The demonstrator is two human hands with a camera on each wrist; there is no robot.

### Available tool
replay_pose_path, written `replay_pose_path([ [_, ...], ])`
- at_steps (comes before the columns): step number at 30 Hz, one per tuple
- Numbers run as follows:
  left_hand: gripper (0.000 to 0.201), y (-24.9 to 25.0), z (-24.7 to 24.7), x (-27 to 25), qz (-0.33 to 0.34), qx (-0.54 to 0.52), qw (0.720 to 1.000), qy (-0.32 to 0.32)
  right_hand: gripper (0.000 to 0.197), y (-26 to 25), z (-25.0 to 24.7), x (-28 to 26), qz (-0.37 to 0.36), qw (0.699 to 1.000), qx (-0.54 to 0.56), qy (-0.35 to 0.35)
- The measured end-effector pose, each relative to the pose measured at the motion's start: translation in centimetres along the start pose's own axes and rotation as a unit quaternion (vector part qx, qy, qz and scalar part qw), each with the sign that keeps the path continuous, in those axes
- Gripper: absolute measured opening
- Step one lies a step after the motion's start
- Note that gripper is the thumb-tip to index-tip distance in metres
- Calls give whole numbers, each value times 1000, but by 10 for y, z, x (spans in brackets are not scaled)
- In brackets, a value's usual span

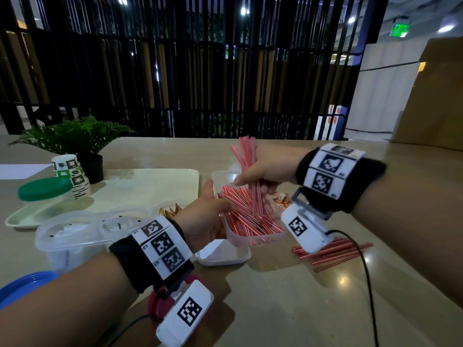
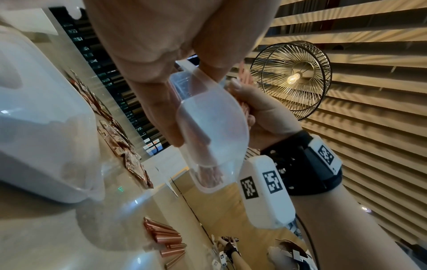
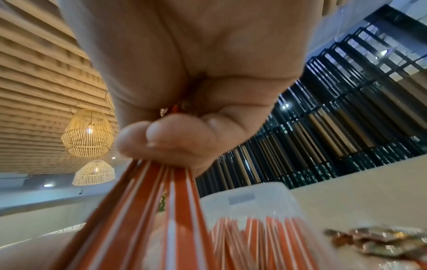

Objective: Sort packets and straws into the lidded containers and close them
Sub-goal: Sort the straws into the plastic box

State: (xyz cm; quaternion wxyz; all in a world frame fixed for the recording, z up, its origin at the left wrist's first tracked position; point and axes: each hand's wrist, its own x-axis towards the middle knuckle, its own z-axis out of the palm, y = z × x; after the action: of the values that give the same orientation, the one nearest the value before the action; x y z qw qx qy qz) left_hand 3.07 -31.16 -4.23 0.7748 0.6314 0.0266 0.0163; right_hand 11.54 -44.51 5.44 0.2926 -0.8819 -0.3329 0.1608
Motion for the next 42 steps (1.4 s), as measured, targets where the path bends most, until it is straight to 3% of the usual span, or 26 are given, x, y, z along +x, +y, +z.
replay_pose_path([
  [4, 66, -1, 1, 1, 16, 13, 1000, 11, 22, 3, 19, 9, 26, 999, -12, -45],
  [12, 68, -4, -5, 1, -1, 13, 1000, 27, 37, 11, 20, 10, 39, 997, -58, -11],
  [18, 66, -3, -7, 5, -6, 4, 1000, 30, 28, 11, 2, 0, 28, 997, -74, 0],
  [22, 73, -2, -10, 6, -12, -5, 999, 37, 20, 21, -20, -9, 17, 994, -94, 45],
  [26, 64, 1, -11, 5, -3, -4, 999, 52, 9, 48, -35, -17, 43, 987, -133, 78],
  [29, 60, 2, -10, 5, -2, -6, 998, 61, 21, 74, -28, -24, 78, 970, -229, 31],
  [35, 61, 3, -8, 4, -2, 2, 998, 57, 47, 114, 6, -30, 157, 884, -414, -152],
  [38, 62, 3, -8, 4, -7, 5, 999, 53, 45, 126, 12, -29, 141, 864, -451, -175],
  [42, 66, 1, -10, 6, -13, 8, 998, 60, 36, 133, 12, -27, 114, 869, -451, -169],
])
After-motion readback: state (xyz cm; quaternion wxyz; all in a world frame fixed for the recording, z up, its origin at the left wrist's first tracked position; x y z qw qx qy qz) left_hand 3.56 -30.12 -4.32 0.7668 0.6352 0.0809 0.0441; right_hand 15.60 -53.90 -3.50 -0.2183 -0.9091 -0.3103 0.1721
